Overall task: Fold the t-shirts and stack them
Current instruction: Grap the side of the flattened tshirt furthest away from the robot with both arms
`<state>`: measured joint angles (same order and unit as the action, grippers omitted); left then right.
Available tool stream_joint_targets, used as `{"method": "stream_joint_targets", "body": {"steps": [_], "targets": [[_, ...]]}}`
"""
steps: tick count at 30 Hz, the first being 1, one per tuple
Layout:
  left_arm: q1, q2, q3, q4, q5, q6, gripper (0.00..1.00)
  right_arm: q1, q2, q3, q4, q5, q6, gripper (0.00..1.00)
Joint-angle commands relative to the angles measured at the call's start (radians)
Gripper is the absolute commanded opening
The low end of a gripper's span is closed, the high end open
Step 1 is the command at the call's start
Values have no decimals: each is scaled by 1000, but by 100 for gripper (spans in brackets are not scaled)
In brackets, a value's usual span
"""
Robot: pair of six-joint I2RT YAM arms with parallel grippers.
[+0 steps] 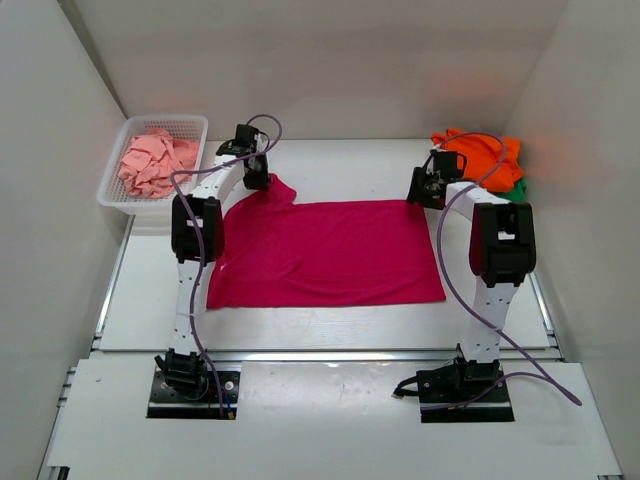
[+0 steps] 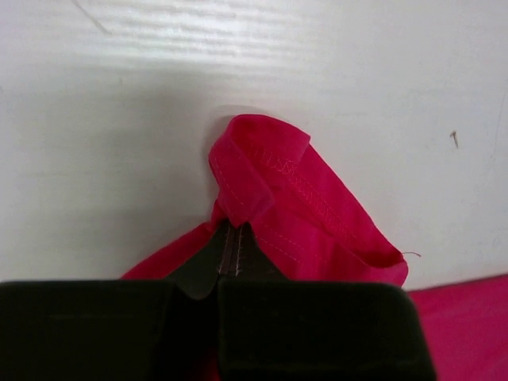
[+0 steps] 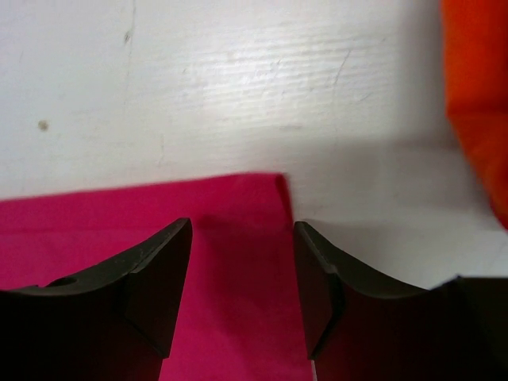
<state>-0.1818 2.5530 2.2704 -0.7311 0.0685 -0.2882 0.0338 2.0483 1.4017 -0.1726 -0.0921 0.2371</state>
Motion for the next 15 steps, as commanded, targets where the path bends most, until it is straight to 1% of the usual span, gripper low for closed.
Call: {"method": "stream_joint_targets", "body": {"steps": [1, 2, 4, 6, 7, 10, 15], "targets": [[-5, -149, -110, 88, 45, 3, 0, 15, 35, 106, 9, 115, 2, 51], [-2, -172, -145, 94, 50, -2, 0, 17, 52, 130, -5, 135, 1, 52], [2, -192, -179, 127, 50, 3, 0, 12, 78, 175, -13, 126, 5, 49], [1, -209, -207, 130, 57, -2, 0, 8, 104, 200, -48, 124, 5, 42], [-2, -211, -203, 130, 57, 1, 0, 11, 113, 210, -50, 120, 8, 36], [-1, -205, -201, 116, 59, -3, 0, 9, 113, 203, -71, 112, 8, 33], [1, -195, -180, 119, 70, -2, 0, 17, 90, 158, -47, 117, 13, 34]]}}
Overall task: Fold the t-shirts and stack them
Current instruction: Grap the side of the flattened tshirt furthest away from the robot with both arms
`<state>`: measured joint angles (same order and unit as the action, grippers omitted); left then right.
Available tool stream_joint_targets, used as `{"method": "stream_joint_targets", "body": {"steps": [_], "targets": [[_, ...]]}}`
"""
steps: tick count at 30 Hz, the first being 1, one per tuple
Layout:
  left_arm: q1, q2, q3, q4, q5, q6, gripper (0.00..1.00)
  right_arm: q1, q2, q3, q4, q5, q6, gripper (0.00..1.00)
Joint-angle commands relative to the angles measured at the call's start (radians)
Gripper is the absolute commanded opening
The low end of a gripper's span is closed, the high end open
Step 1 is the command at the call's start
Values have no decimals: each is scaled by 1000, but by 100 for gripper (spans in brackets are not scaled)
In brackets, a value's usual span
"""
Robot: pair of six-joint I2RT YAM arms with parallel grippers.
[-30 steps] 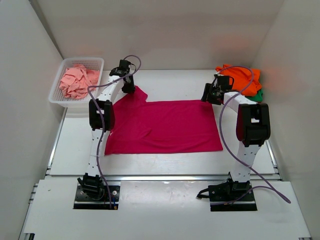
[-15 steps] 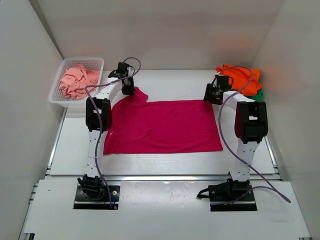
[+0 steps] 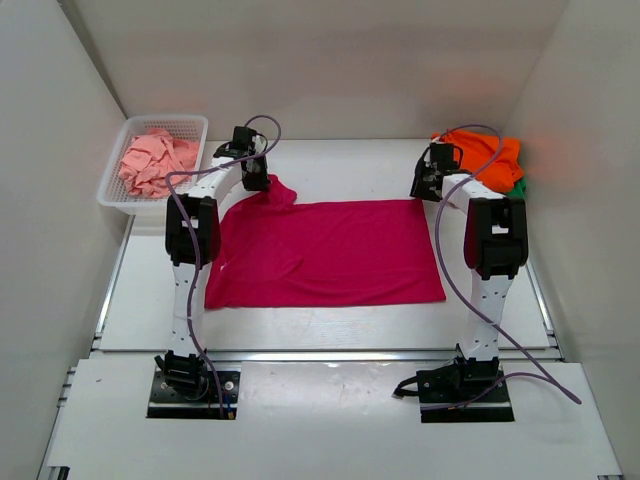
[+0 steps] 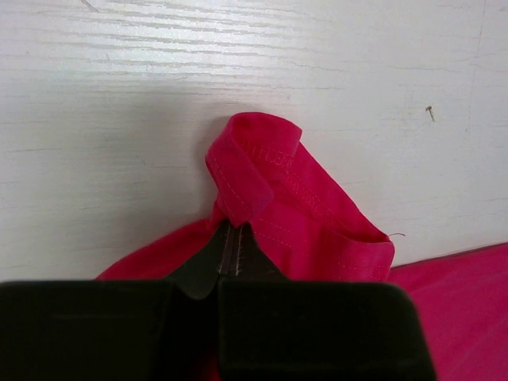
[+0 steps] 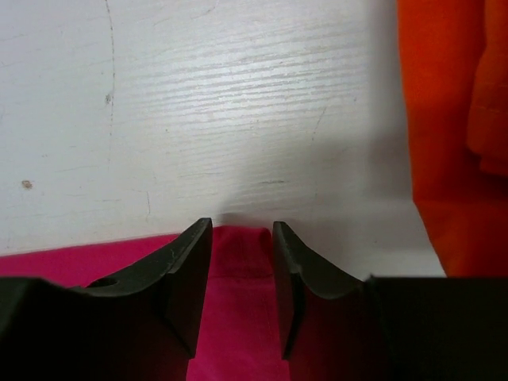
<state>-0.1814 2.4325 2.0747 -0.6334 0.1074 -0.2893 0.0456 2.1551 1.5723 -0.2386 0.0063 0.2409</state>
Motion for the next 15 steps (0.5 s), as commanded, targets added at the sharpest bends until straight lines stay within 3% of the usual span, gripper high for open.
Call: {"method": "stream_joint_targets", "body": {"steps": [1, 6, 9, 15], "targets": [[3, -81, 21, 20, 28, 1, 0, 5, -18, -20, 13, 15, 9, 34], [8, -78, 13, 17, 23, -4, 0, -4, 0, 11, -13, 6, 8, 5], [14, -90, 13, 12, 31, -4, 0, -6, 0, 26, -31, 6, 5, 0], [28, -140, 7, -14, 24, 16, 0, -27, -43, 17, -45, -72, -14, 0]]}}
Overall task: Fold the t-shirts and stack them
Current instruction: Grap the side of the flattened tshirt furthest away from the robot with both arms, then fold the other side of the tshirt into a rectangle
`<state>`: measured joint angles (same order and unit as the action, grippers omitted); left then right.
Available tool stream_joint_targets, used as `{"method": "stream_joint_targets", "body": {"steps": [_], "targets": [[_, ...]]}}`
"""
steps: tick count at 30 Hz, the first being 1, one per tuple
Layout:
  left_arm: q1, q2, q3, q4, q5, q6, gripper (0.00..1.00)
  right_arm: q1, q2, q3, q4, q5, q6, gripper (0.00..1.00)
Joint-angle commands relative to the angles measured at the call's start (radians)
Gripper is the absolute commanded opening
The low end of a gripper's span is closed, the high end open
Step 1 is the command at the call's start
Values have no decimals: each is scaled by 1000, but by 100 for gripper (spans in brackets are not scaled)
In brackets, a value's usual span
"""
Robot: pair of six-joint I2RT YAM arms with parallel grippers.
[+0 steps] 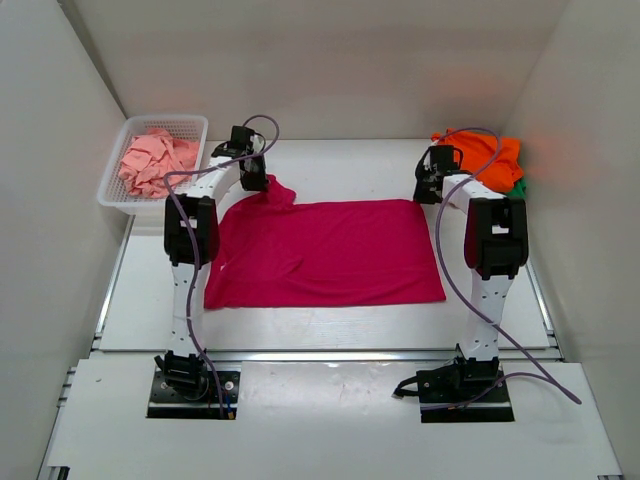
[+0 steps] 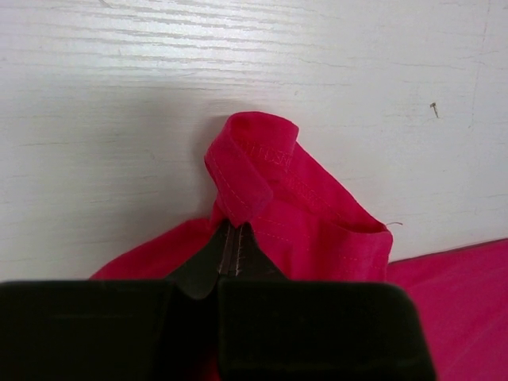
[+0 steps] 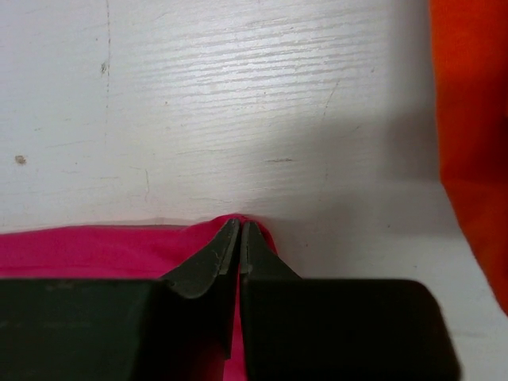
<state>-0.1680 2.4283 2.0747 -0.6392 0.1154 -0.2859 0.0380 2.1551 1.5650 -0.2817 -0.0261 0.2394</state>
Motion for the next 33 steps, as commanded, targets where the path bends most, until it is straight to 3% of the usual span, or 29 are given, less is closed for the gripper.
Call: {"method": "stream_joint_targets", "body": {"steps": [1, 12, 18, 22, 33], "targets": [[16, -162, -19, -7, 9, 17, 0, -24, -61, 21, -4, -58, -17, 0], [21, -389, -267, 4, 29, 22, 0, -75, -208, -89, -27, -202, -46, 0], [15, -607, -670, 114, 15, -13, 0, -102, -291, -213, -2, -256, -51, 0], [15, -716, -827, 131, 9, 8, 0, -112, -319, -285, 4, -281, -46, 0], [12, -888, -972, 105, 7, 11, 0, -96, -461, -439, 35, -276, -49, 0]]}}
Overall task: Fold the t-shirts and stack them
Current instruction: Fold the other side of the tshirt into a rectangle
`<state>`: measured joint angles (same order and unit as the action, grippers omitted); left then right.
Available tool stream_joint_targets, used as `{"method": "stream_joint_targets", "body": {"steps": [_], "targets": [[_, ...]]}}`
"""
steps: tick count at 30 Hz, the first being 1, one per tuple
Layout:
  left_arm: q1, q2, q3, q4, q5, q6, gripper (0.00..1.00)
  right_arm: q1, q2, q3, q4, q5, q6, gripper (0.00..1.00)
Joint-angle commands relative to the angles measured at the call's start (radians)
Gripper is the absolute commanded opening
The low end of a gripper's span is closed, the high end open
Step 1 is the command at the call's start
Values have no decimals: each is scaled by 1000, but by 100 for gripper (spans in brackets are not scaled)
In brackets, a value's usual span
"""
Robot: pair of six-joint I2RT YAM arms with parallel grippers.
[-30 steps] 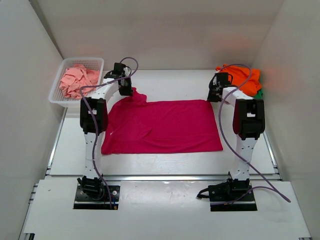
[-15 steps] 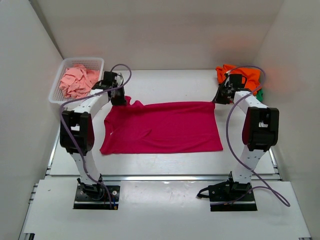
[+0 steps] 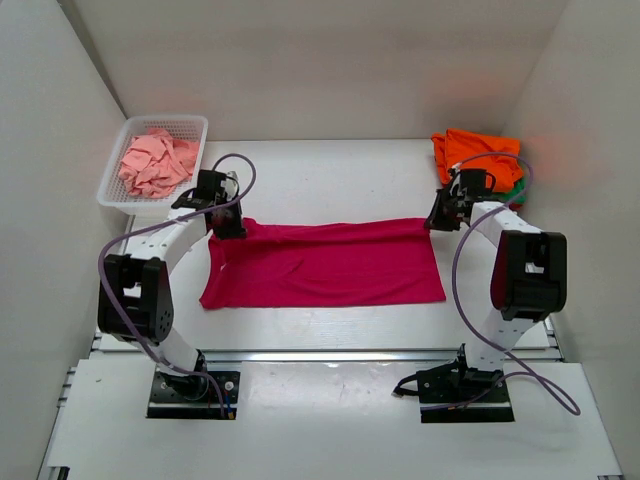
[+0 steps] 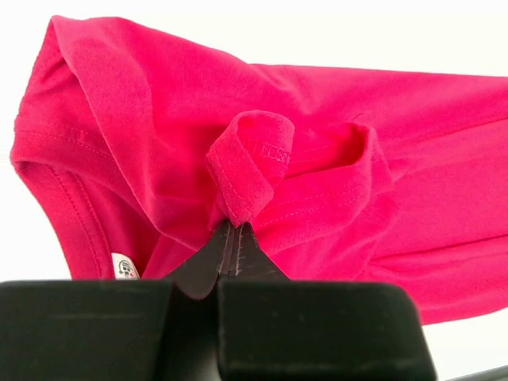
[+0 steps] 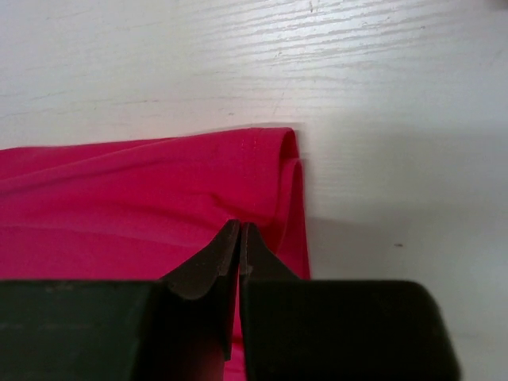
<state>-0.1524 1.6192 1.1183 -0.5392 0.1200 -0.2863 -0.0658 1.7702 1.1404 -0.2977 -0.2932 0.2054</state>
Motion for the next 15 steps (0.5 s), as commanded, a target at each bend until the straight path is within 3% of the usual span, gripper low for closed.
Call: {"method": "stream_joint_targets", "body": {"steps": [1, 15], "targets": [[-9, -106, -31, 5, 3, 7, 0, 0, -90, -34, 49, -14, -8, 0], [-42, -304, -141, -85, -11, 4, 0, -17, -207, -146, 22, -37, -14, 0]]}}
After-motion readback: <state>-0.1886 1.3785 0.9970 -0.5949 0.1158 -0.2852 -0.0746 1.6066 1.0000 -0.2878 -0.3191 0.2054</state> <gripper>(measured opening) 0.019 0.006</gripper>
